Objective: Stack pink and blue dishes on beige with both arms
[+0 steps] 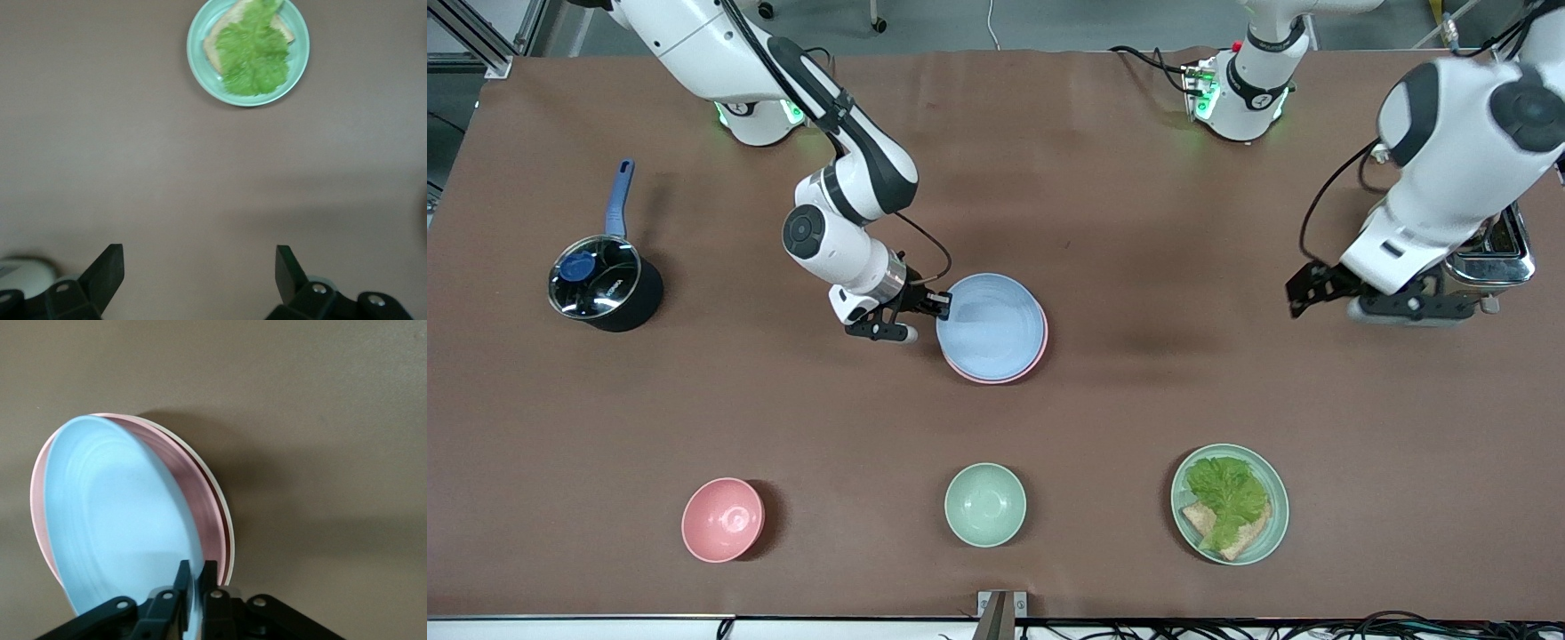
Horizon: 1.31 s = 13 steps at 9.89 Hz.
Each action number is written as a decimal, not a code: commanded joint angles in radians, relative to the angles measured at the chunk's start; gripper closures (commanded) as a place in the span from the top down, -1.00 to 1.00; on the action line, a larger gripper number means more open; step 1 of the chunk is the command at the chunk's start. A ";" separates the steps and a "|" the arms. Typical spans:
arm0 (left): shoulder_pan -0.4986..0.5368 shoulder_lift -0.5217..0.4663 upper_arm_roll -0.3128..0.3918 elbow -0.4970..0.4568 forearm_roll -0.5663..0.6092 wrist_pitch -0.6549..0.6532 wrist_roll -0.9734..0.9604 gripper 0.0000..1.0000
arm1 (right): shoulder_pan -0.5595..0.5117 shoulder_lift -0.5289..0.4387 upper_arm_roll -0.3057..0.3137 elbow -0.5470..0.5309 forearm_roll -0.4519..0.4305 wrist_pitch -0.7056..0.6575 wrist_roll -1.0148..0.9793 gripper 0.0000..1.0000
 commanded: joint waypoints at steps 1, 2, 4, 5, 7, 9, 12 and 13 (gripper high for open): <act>-0.007 -0.083 0.043 -0.005 0.020 -0.087 0.004 1.00 | -0.014 -0.003 0.006 -0.021 -0.027 0.021 0.016 0.20; -0.011 -0.074 0.045 0.082 0.021 -0.137 -0.002 1.00 | -0.014 -0.018 0.001 -0.021 -0.027 0.015 0.010 0.99; -0.016 0.021 0.040 0.353 0.020 -0.391 0.001 1.00 | -0.080 -0.096 -0.018 -0.016 -0.059 -0.037 0.006 1.00; -0.016 0.091 0.037 0.502 0.009 -0.492 0.001 1.00 | -0.127 -0.139 -0.031 -0.002 -0.169 -0.123 0.008 1.00; -0.013 0.130 0.022 0.624 0.007 -0.542 -0.002 1.00 | -0.232 -0.249 -0.039 0.067 -0.378 -0.377 0.017 1.00; -0.005 0.094 0.016 0.620 0.003 -0.579 -0.008 1.00 | -0.238 -0.343 -0.159 0.146 -0.397 -0.540 0.014 1.00; -0.004 0.041 0.004 0.554 -0.011 -0.612 -0.019 1.00 | -0.238 -0.372 -0.317 0.472 -0.443 -0.952 -0.033 1.00; -0.002 0.037 0.005 0.552 -0.034 -0.612 -0.019 1.00 | -0.241 -0.374 -0.341 0.530 -0.451 -1.055 -0.085 1.00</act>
